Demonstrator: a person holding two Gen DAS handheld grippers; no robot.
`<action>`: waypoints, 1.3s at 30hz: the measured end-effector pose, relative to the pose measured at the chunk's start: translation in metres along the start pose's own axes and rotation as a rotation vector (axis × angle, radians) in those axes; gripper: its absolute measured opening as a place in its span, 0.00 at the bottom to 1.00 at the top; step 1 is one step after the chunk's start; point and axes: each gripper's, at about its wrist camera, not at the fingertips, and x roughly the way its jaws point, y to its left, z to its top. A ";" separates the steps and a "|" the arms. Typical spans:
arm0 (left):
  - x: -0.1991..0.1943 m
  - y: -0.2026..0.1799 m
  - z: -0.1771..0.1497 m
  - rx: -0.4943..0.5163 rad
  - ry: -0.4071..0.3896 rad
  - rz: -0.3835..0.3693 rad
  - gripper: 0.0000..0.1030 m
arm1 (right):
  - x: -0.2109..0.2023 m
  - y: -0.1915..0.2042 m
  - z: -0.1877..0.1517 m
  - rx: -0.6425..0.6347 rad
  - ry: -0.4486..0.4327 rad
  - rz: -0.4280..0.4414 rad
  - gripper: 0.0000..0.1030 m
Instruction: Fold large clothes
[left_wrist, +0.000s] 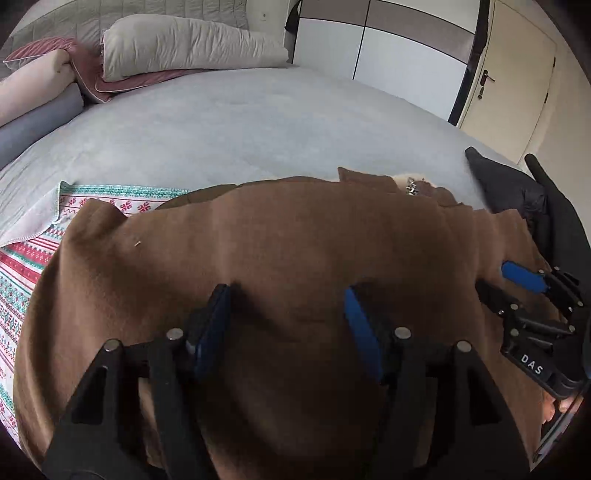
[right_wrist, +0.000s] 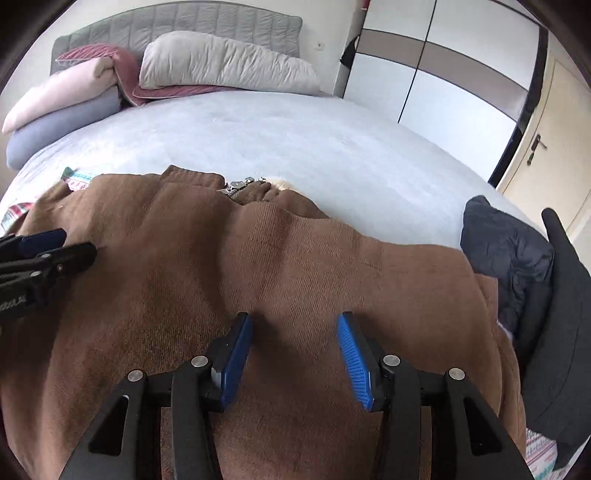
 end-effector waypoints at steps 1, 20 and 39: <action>0.006 0.008 0.005 -0.004 -0.018 0.013 0.65 | 0.006 -0.010 0.001 0.019 -0.012 0.001 0.52; -0.088 0.163 -0.038 -0.322 -0.032 0.052 0.64 | -0.050 -0.129 -0.058 0.382 -0.009 0.029 0.69; -0.216 0.146 -0.179 -0.618 0.110 -0.083 0.73 | -0.177 -0.151 -0.224 0.817 0.127 0.183 0.70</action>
